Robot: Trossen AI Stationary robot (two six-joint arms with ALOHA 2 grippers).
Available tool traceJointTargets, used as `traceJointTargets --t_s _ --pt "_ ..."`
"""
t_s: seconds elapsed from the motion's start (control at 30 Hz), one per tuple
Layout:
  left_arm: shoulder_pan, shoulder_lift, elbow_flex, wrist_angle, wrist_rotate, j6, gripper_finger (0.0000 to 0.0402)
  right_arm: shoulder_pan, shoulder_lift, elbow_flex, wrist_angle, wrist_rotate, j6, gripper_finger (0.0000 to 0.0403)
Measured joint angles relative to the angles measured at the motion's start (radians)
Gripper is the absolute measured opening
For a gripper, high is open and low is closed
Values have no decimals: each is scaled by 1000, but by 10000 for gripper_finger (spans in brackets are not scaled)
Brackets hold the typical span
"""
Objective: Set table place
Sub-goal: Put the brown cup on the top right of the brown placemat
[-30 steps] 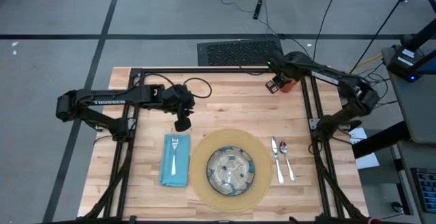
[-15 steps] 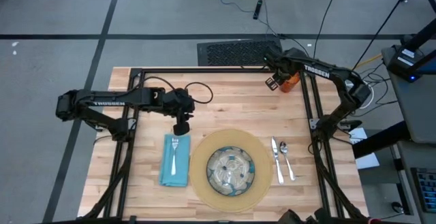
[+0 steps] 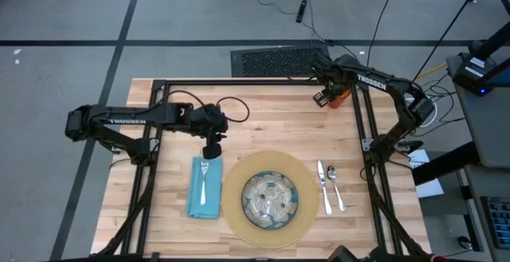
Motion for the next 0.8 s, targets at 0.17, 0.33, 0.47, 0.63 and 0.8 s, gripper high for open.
traceJointTargets --t_s 0.17,0.33,0.47,0.63,0.8 --pt "-22 0 0 -1 0 -2 66 -12 0 -60 21 -57 10 77" --pt "-44 0 0 -4 0 -11 66 -10 0 -148 67 -68 -7 41" --pt "-58 0 0 -9 0 -28 66 4 0 -162 46 -36 -35 7" --pt "-67 0 0 -22 -1 -30 66 57 -21 -161 43 -48 -53 3" --pt "-67 0 0 -32 -1 -51 66 147 -49 -160 10 -95 -33 2"
